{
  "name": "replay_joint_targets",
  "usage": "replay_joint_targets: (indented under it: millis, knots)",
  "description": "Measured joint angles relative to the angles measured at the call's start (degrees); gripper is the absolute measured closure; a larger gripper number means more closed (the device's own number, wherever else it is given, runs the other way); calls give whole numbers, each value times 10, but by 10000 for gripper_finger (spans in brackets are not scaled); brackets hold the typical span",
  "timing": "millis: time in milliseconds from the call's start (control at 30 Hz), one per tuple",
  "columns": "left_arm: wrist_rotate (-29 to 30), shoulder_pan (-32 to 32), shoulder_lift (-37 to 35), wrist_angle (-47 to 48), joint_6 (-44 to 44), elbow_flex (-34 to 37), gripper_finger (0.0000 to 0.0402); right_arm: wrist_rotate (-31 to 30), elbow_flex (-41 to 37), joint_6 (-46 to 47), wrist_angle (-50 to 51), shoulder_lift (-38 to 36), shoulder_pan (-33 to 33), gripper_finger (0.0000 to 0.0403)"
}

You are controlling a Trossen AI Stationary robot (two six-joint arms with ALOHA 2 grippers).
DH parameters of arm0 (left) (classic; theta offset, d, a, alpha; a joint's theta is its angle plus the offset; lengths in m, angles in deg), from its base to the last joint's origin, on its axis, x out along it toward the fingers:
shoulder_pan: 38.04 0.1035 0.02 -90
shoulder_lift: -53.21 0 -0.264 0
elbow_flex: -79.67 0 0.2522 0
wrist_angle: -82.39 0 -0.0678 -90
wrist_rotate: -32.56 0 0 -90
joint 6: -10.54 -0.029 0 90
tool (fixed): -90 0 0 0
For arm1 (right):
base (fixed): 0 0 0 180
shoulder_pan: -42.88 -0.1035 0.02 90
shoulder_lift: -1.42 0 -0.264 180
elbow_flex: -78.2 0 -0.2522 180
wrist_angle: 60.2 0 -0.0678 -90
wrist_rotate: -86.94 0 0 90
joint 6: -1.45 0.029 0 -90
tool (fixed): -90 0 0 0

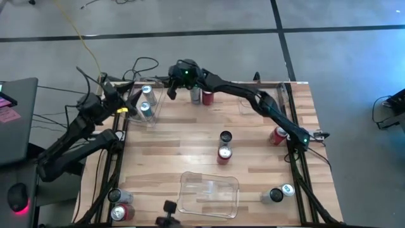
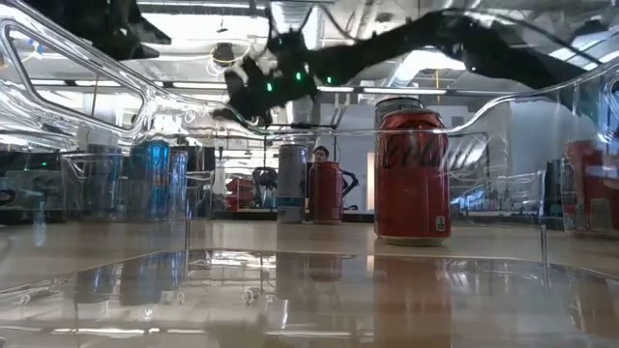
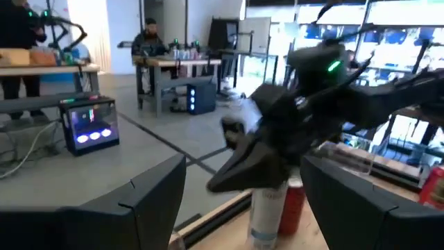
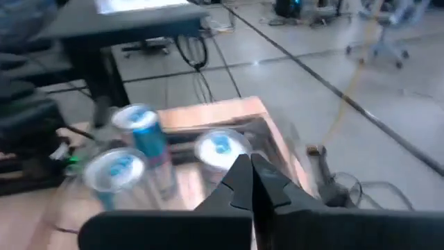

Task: Sort soda cans
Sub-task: Put the blue soda can into the top left transparent bin

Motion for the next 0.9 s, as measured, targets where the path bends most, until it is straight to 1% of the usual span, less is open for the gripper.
replay_joint_targets:
  millis: [67, 233, 333, 467, 567, 633, 733, 800, 900]
  knots:
    - [0, 0, 1, -24, 0, 7, 120, 0, 8, 16, -3, 11, 8, 394]
    - [-1, 0, 0, -27, -9, 5, 120, 3, 12, 25, 47, 12, 16, 400]
    - [4, 0, 1, -9, -9, 5, 120, 4, 12, 24, 67, 10, 13, 400]
    - [3, 0, 14, 44, -29, 5, 120, 4, 12, 5, 112, -8, 6, 400]
    - [-16, 0, 31, 74, -52, 5, 120, 2, 12, -24, 176, -32, 3, 401]
    - [-41, -1, 40, 88, -61, 3, 120, 3, 12, -43, 229, -53, -1, 401]
    - [-86, -11, 53, 139, -62, -20, 120, 36, 12, -86, 322, -95, -5, 396]
    - [-91, -24, 63, 171, -64, -35, 120, 48, 13, -108, 373, -125, -9, 389]
    - [-80, -45, 74, 194, -53, -46, 120, 49, 13, -132, 432, -162, -17, 378]
